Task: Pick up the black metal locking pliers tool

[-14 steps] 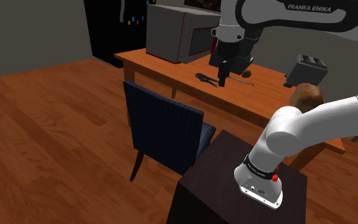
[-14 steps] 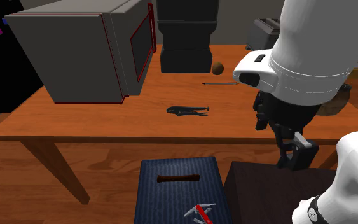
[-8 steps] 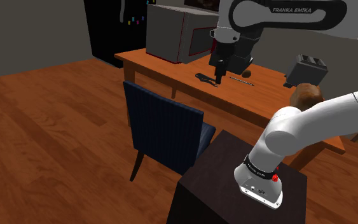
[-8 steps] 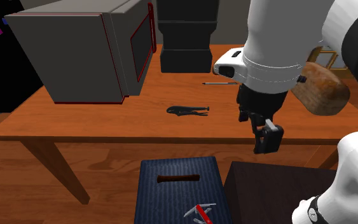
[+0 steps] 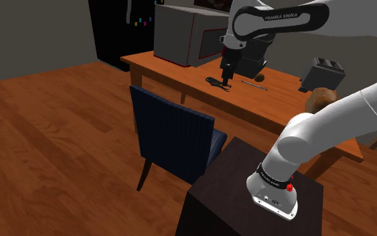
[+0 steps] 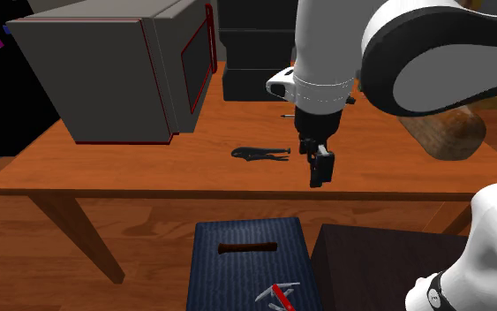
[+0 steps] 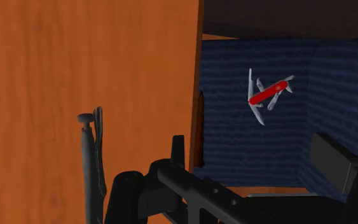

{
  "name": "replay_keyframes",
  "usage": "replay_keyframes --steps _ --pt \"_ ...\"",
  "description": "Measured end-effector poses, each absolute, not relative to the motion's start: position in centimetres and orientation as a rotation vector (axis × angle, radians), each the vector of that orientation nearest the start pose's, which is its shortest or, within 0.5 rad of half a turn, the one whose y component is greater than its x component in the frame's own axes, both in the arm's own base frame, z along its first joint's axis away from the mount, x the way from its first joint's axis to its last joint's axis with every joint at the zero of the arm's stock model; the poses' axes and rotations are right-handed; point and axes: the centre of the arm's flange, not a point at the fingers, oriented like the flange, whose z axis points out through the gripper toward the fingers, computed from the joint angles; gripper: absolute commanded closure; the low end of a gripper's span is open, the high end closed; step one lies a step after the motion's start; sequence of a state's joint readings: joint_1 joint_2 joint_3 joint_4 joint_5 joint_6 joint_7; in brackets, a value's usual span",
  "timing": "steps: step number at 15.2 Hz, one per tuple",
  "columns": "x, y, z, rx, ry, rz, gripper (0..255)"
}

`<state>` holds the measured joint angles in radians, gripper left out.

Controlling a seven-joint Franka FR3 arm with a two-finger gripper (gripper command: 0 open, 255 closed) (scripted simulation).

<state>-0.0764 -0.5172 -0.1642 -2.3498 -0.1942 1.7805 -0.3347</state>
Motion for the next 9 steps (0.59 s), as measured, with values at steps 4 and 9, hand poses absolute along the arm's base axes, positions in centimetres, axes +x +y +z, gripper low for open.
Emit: replay_keyframes --steps 4,9 --pt "40.1 -16.5 50.2 -3.209 -0.232 0.092 0" --pt "43.2 -22.0 48.5 -3.198 -0.193 0.042 0"
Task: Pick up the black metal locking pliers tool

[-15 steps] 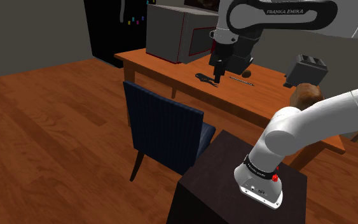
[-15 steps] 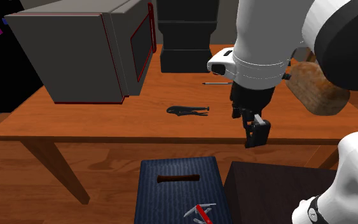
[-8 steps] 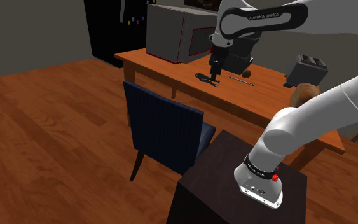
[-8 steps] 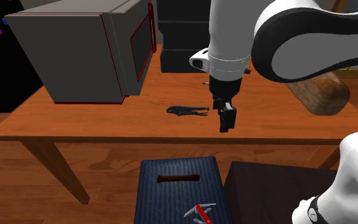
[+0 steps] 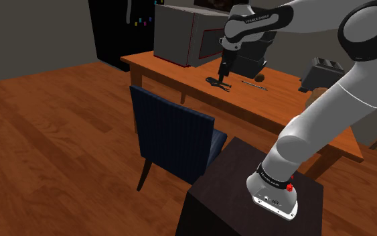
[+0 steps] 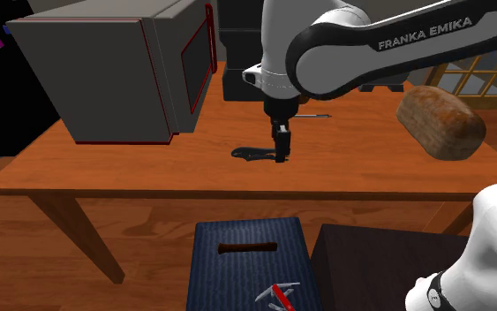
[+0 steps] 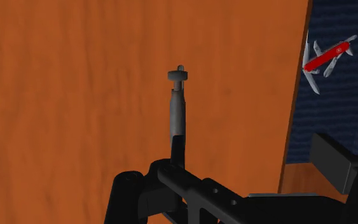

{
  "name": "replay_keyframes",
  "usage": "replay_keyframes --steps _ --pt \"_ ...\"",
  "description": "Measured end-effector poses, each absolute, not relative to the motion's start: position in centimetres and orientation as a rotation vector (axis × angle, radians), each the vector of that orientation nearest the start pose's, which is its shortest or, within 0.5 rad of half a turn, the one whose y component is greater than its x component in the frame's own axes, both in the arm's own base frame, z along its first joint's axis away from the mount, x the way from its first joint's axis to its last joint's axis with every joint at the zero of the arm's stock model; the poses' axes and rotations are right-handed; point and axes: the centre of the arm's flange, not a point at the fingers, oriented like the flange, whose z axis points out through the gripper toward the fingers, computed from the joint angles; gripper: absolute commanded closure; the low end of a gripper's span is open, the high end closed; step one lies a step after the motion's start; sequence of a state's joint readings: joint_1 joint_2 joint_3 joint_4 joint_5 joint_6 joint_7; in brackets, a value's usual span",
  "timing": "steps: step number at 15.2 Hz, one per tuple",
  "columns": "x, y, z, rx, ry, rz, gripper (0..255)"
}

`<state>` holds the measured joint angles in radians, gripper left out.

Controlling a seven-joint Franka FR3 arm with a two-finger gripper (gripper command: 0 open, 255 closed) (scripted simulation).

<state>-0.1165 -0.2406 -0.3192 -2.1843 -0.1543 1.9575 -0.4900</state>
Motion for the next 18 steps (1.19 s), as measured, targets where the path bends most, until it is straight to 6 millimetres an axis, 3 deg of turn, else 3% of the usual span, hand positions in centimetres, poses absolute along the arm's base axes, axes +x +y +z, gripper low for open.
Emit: replay_keyframes --steps 5,12,13,18 --pt "45.7 -27.0 46.7 -3.189 -0.162 -0.001 0" --pt "46.0 -27.2 43.2 -3.189 -0.160 -0.006 0" --pt "46.0 -27.3 43.0 -3.189 -0.160 -0.005 255" --pt "45.9 -27.3 42.8 -3.189 -0.161 -0.007 255"
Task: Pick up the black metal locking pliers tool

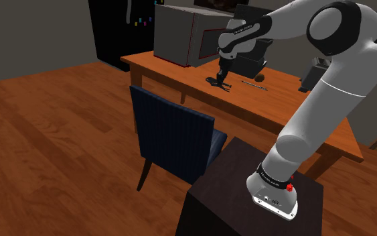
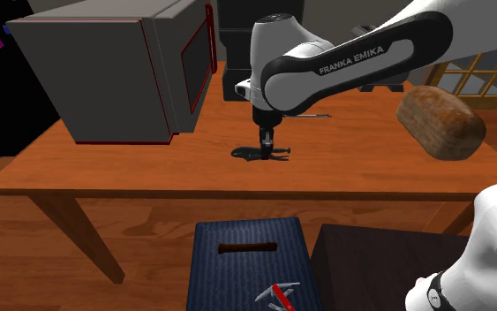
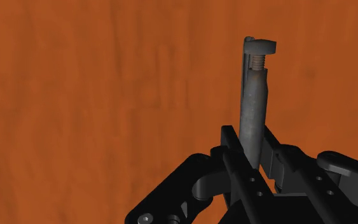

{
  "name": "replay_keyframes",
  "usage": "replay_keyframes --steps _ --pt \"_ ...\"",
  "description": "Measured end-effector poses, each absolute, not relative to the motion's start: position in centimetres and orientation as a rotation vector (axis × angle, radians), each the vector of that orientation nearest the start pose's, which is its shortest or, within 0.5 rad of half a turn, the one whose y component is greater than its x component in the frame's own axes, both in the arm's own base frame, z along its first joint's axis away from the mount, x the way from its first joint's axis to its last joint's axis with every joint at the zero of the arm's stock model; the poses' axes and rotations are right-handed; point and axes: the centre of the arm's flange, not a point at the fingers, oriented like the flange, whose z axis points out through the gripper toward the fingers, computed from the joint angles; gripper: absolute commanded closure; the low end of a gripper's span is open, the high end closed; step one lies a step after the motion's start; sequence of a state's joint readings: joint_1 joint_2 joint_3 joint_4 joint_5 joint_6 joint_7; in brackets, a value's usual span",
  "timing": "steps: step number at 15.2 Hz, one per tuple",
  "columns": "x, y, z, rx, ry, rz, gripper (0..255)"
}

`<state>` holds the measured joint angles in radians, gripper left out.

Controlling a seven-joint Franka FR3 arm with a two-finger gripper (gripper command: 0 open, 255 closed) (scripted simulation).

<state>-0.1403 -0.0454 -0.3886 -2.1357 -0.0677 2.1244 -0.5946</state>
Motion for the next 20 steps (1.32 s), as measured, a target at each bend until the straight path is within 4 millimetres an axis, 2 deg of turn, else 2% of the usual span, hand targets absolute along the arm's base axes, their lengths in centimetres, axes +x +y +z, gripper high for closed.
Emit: replay_keyframes --steps 6,20 --pt "46.0 -27.3 43.0 -3.189 -0.160 -0.007 255" --pt "46.0 -27.1 50.2 -3.189 -0.160 -0.007 255"
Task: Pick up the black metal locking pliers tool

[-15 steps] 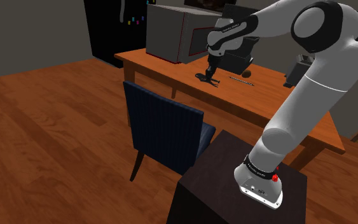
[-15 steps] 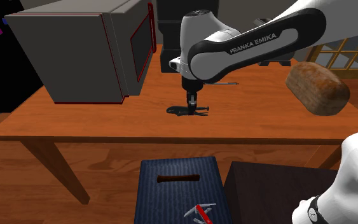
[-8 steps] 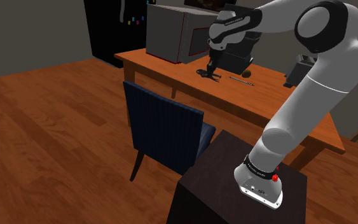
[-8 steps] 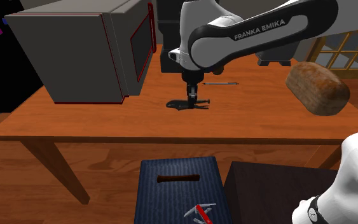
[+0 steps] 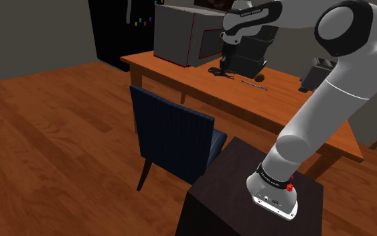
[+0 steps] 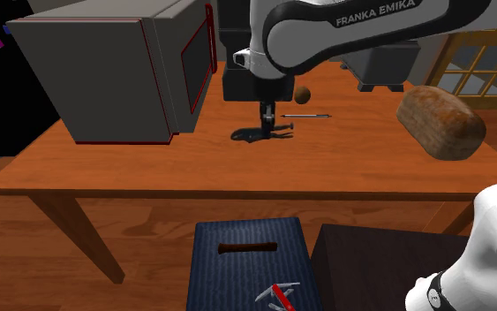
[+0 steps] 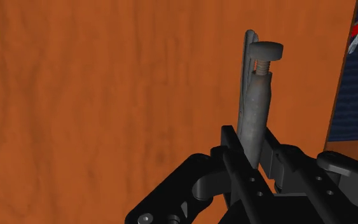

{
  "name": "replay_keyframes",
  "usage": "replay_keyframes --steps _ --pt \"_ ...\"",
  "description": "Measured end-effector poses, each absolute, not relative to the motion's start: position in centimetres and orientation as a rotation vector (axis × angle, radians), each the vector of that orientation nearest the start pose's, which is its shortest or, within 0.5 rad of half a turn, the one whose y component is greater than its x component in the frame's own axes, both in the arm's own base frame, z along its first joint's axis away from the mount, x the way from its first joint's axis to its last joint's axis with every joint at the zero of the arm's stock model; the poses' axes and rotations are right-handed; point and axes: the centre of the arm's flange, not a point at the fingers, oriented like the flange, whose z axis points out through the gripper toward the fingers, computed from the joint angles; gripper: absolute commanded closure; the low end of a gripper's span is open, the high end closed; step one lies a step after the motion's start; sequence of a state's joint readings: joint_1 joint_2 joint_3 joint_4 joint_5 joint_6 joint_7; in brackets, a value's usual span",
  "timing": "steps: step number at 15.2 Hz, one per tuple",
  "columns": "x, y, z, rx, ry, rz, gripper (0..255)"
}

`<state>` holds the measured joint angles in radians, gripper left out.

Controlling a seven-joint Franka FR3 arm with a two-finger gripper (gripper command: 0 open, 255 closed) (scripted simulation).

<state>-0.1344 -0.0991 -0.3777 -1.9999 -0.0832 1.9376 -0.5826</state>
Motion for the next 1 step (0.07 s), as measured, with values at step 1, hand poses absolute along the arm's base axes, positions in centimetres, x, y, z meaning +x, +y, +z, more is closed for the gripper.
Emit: replay_keyframes --steps 1 --pt "46.01 -27.11 50.46 -3.189 -0.160 -0.007 255"
